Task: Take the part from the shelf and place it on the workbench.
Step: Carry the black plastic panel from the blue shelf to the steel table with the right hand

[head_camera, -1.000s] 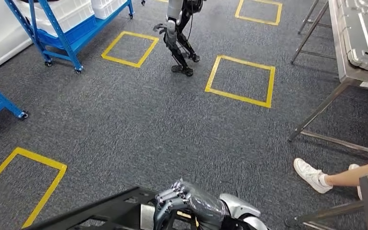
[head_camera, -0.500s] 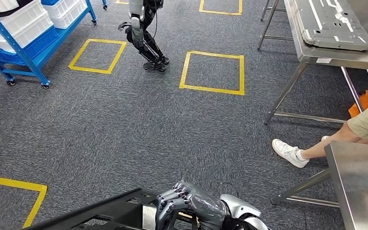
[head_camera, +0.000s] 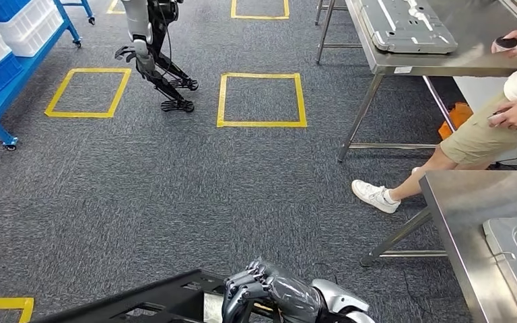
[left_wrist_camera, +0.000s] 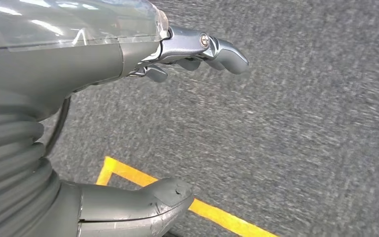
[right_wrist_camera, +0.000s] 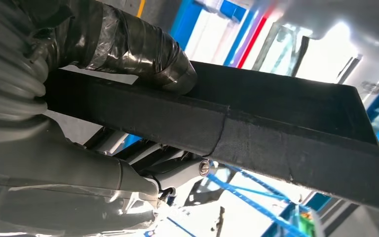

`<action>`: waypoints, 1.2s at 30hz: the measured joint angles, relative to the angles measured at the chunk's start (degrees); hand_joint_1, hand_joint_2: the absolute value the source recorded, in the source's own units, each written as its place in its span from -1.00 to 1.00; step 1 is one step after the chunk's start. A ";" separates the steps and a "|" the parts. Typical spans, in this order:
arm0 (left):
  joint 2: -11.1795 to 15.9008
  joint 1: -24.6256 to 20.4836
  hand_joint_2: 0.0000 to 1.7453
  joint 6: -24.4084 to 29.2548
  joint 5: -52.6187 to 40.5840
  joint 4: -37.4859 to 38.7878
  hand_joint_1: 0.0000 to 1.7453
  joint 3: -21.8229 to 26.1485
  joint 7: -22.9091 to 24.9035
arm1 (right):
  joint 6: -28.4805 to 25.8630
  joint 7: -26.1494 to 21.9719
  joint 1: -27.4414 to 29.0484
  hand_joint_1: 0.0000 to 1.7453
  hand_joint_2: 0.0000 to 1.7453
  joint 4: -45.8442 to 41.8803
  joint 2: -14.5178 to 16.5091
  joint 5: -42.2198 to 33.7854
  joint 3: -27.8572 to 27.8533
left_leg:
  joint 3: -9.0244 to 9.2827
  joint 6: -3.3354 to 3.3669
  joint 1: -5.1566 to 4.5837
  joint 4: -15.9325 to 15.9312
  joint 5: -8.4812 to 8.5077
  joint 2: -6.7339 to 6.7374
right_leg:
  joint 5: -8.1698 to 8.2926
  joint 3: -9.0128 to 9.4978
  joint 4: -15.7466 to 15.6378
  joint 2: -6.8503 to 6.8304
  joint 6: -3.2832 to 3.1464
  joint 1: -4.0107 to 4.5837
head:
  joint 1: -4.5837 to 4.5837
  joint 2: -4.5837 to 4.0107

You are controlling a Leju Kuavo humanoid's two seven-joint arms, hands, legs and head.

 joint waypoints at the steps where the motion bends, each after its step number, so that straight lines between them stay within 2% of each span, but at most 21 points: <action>1: -0.06 0.04 1.00 -0.17 0.09 0.00 -1.00 0.00 -0.20 | 0.04 0.07 0.10 1.00 1.00 -0.01 -0.09 0.04 -0.04 | -0.03 0.37 -0.01 -0.19 0.16 0.76 | -1.68 -1.27 2.71 -1.60 0.13 0.06 | 0.00 0.00; 3: -0.20 0.27 1.00 -1.65 0.49 0.00 -1.00 0.01 -0.85 | 0.14 0.33 0.10 1.00 1.00 0.03 -0.23 0.13 -0.08 | -0.20 0.69 -0.36 -0.22 0.20 2.31 | -5.48 -4.86 10.23 -3.75 0.34 0.04 | -0.01 0.00; 5: -0.43 0.37 1.00 -4.06 0.95 0.00 -1.00 0.02 -1.64 | 0.22 0.60 0.10 1.00 1.00 0.13 -0.36 0.13 -0.08 | -0.31 0.73 -0.61 -0.20 0.17 3.80 | -6.47 -6.64 14.17 -4.22 0.37 -0.09 | 0.00 0.00; 7: -0.83 0.32 1.00 -5.87 1.10 0.01 -1.00 0.01 -2.22 | 0.24 0.63 0.08 1.00 1.00 0.19 -0.48 -0.06 -0.09 | -0.21 0.73 -0.81 -0.21 0.09 5.04 | -3.56 -3.95 9.60 -4.79 0.02 -0.04 | 0.01 0.00; 10: -1.43 0.30 1.00 -7.08 1.26 0.02 -1.00 0.01 -2.73 | 0.26 0.43 -0.10 1.00 1.00 0.20 -0.52 -0.26 -0.13 | 0.11 0.39 -1.06 -0.21 -0.20 6.54 | 0.00 2.08 -1.41 -8.09 -1.19 0.85 | 0.00 0.01; 11: -1.55 0.31 1.00 -7.22 1.32 0.02 -1.00 0.02 -2.82 | 0.30 0.35 -0.15 1.00 1.00 0.20 -0.52 -0.28 -0.14 | 0.19 0.16 -1.09 -0.23 -0.27 7.01 | 0.08 2.65 -2.63 -8.62 -1.48 1.19 | 0.00 0.01; 13: -1.69 0.28 1.00 -7.39 1.38 0.02 -1.00 0.02 -2.90 | 0.38 0.20 -0.19 1.00 1.00 0.20 -0.51 -0.32 -0.16 | 0.41 -0.37 -1.15 -0.40 -0.41 7.98 | 0.39 2.70 -3.13 -7.47 -1.91 1.22 | 0.00 0.01; 14: -1.74 0.23 1.00 -7.43 1.39 0.02 -1.00 0.02 -2.93 | 0.41 0.14 -0.19 1.00 1.00 0.20 -0.51 -0.33 -0.16 | 0.48 -0.66 -1.10 -0.16 -0.78 7.67 | 0.64 2.90 -3.57 -6.91 -2.13 1.06 | 0.00 0.00; 16: -1.79 0.24 1.00 -7.49 1.41 0.02 -1.00 0.01 -2.98 | 0.43 0.07 -0.30 1.00 1.00 0.20 -0.49 -0.33 -0.17 | -0.66 -1.13 -0.97 3.04 -3.07 5.22 | 1.19 3.35 -4.40 -5.79 -2.67 0.55 | -0.01 0.00; 17: -1.80 0.33 1.00 -7.46 1.43 0.02 -1.00 0.00 -2.95 | 0.44 0.05 -0.36 1.00 1.00 0.22 -0.49 -0.33 -0.17 | -2.07 -1.29 -0.81 6.34 -4.88 3.62 | 1.30 3.39 -4.50 -5.24 -2.79 0.50 | -0.01 0.00; 19: -1.80 0.64 1.00 -7.29 1.48 0.02 -1.00 0.01 -2.66 | 0.46 0.00 -0.42 1.00 1.00 0.30 -0.48 -0.30 -0.18 | -5.61 -1.59 -0.65 13.60 -7.85 2.34 | 1.34 3.25 -4.29 -3.87 -2.90 0.45 | -0.02 0.00; 21: -1.79 0.82 1.00 -7.01 1.55 0.03 -1.00 0.02 -2.29 | 0.37 -0.07 -0.43 1.00 1.00 0.39 -0.48 -0.16 -0.19 | -6.62 -1.80 -0.45 14.88 -6.85 2.20 | 1.22 3.09 -3.82 -2.36 -2.78 0.39 | -0.02 0.00; 23: -1.69 0.84 1.00 -6.78 1.67 0.03 -1.00 0.03 -2.13 | 0.12 -0.12 -0.45 1.00 1.00 0.42 -0.48 0.15 -0.19 | -3.79 -1.91 -0.11 8.17 -2.66 1.18 | 0.88 2.97 -3.08 -0.92 -2.38 0.21 | -0.02 0.01; 25: -1.56 0.78 1.00 -6.70 1.87 0.03 -1.00 0.08 -2.02 | -0.11 -0.17 -0.51 1.00 1.00 0.40 -0.49 0.54 -0.21 | -1.09 -1.77 0.01 2.21 -0.33 -0.85 | 0.56 2.56 -2.25 0.27 -1.77 0.16 | -0.02 0.01; 27: -1.50 0.70 1.00 -6.70 2.08 0.04 -1.00 0.14 -1.95 | -0.32 -0.21 -0.53 1.00 1.00 0.34 -0.51 0.74 -0.31 | -0.61 -1.25 -0.21 1.08 -0.22 -1.42 | 0.65 2.02 -1.94 1.20 -1.13 0.08 | -0.02 0.00; 29: -1.52 0.60 1.00 -6.69 2.13 0.04 -1.00 0.17 -2.00 | -0.68 -0.22 -0.47 1.00 1.00 0.22 -0.55 0.76 -0.57 | -0.66 -0.43 -0.24 0.81 0.18 -0.30 | 0.74 1.65 -1.81 1.66 -0.56 -0.06 | -0.01 0.00; 31: -1.60 0.51 1.00 -6.69 2.09 0.04 -1.00 0.18 -2.15 | -0.96 -0.21 -0.49 1.00 1.00 0.01 -0.60 0.76 -0.92 | -0.70 0.37 -0.15 0.34 0.60 0.92 | -1.07 0.38 0.74 -0.35 -0.07 0.05 | 0.00 0.01; 33: -1.64 0.66 1.00 -6.89 2.15 0.04 -1.00 0.21 -2.44 | -1.00 0.01 -0.60 1.00 1.00 -0.19 -0.63 0.76 -1.13 | -0.89 0.74 -0.28 0.18 0.71 2.23 | -4.94 -2.89 7.52 -3.19 0.32 0.06 | 0.01 0.01; 34: -1.65 0.80 1.00 -7.13 2.21 0.04 -1.00 0.26 -2.63 | -0.98 0.23 -0.62 1.00 1.00 -0.25 -0.63 0.76 -1.16 | -1.02 0.80 -0.38 0.19 0.70 2.99 | -6.58 -4.74 11.32 -3.83 0.47 -0.03 | 0.00 0.00; 35: -1.65 0.89 1.00 -7.41 2.28 0.04 -1.00 0.32 -2.80 | -0.96 0.47 -0.61 1.00 1.00 -0.28 -0.63 0.76 -1.17 | -1.09 0.83 -0.47 0.19 0.69 3.75 | -7.27 -5.92 13.79 -4.13 0.53 -0.11 | 0.00 0.00; 36: -1.65 0.92 1.00 -7.65 2.33 0.04 -1.00 0.38 -2.93 | -0.93 0.66 -0.60 1.00 1.00 -0.31 -0.63 0.76 -1.17 | -1.11 0.84 -0.54 0.20 0.67 4.48 | -6.83 -6.01 14.14 -4.30 0.50 -0.15 | 0.00 0.00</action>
